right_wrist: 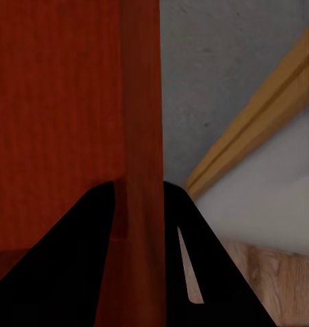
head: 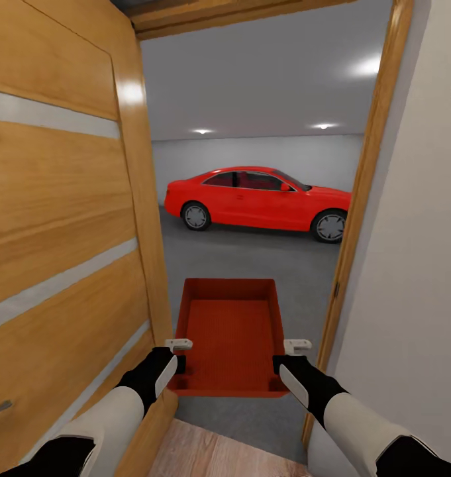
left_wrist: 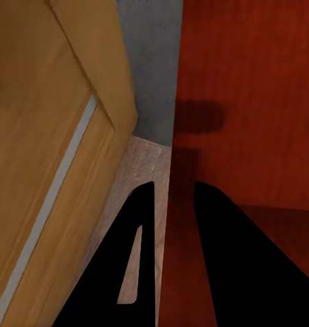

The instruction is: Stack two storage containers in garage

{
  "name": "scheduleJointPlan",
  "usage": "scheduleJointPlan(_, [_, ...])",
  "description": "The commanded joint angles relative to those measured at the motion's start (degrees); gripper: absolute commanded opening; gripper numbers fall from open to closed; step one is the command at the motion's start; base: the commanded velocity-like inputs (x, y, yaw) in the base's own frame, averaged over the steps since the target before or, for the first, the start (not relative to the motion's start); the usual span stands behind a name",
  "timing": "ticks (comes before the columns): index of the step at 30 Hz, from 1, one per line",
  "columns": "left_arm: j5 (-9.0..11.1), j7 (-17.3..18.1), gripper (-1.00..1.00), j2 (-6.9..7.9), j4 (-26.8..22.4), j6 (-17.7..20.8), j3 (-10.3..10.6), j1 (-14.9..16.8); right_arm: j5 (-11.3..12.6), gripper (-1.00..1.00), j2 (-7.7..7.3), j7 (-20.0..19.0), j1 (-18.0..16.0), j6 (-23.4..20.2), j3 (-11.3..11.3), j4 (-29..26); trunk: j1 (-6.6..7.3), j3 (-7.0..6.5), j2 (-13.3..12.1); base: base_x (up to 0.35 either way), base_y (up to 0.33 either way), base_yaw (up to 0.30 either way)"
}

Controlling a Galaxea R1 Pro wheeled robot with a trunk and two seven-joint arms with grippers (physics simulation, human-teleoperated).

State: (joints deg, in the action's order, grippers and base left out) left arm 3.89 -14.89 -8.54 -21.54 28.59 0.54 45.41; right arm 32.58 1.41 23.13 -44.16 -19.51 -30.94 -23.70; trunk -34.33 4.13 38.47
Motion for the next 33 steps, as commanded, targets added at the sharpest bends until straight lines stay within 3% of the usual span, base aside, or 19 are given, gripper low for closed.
scheduleJointPlan(1, [-1.8, -0.9, -1.00, -0.01, -0.1, 0.7, 0.2, -0.1, -1.2, -1.00, 0.00, 0.5, -0.1, -0.5, 0.6, -0.2, -0.02, 0.08, 0.1, 0.000, 0.130, -0.239])
scheduleJointPlan(17, [-1.7, -0.8, -1.00, 0.01, -0.1, 0.7, 0.2, -0.1, -1.2, -1.00, 0.03, 0.5, -0.1, -0.5, 0.6, -0.2, -0.02, -0.27, 0.1, 0.000, 0.014, -0.238])
scheduleJointPlan(33, [-1.7, -0.8, -1.00, 0.02, -0.1, 0.7, 0.2, -0.1, -1.2, -1.00, 0.08, 0.5, -0.1, -0.5, 0.6, -0.2, -0.02, 0.08, 0.1, 0.000, 0.000, -0.018])
